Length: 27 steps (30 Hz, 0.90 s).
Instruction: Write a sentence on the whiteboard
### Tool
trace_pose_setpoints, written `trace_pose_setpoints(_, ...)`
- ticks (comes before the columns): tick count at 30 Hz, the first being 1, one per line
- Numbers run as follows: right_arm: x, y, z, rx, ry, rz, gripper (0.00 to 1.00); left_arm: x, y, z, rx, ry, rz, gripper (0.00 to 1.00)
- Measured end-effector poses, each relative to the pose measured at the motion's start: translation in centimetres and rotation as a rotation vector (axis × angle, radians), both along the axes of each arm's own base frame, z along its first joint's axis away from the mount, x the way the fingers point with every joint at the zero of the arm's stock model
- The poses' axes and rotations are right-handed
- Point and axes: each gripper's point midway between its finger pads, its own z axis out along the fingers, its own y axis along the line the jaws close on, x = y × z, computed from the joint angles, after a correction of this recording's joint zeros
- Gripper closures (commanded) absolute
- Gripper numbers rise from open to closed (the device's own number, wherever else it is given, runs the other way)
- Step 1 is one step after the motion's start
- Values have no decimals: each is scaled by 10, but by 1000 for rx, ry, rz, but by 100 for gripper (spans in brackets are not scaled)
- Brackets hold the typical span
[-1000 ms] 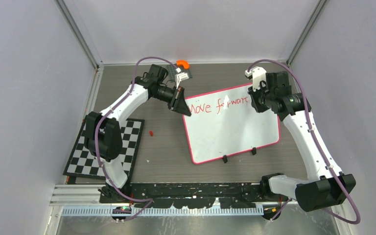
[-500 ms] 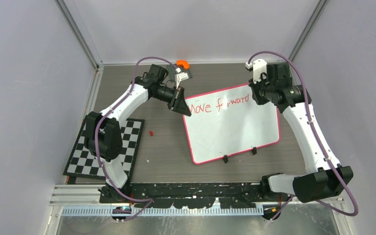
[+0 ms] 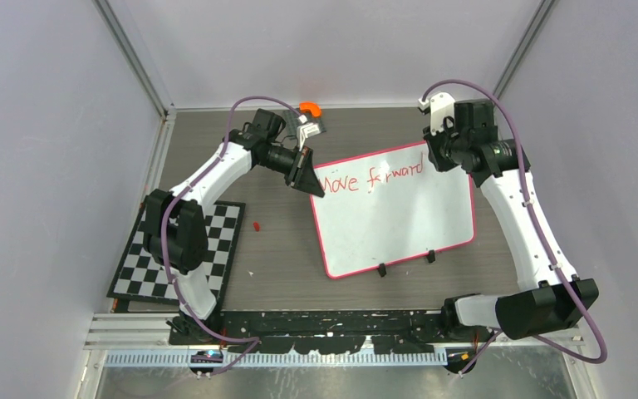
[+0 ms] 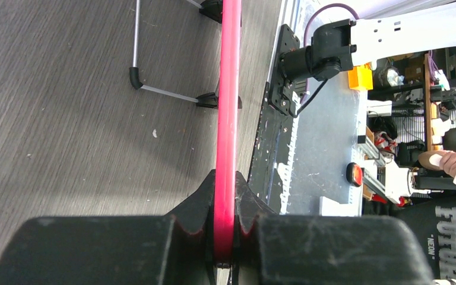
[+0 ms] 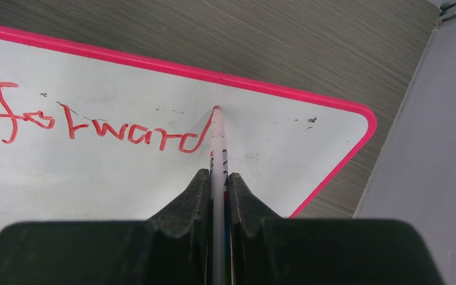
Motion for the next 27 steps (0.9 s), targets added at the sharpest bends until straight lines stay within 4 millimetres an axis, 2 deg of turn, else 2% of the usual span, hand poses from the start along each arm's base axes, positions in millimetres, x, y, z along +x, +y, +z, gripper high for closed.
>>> trace_pose_setpoints(16, -21, -2, -27, -1, 56, 7, 100, 0, 0, -1, 3, 10, 1, 100)
trace_pose_setpoints(27, -28, -4, -32, -9, 66, 2, 100, 0, 0, -1, 3, 10, 1, 100)
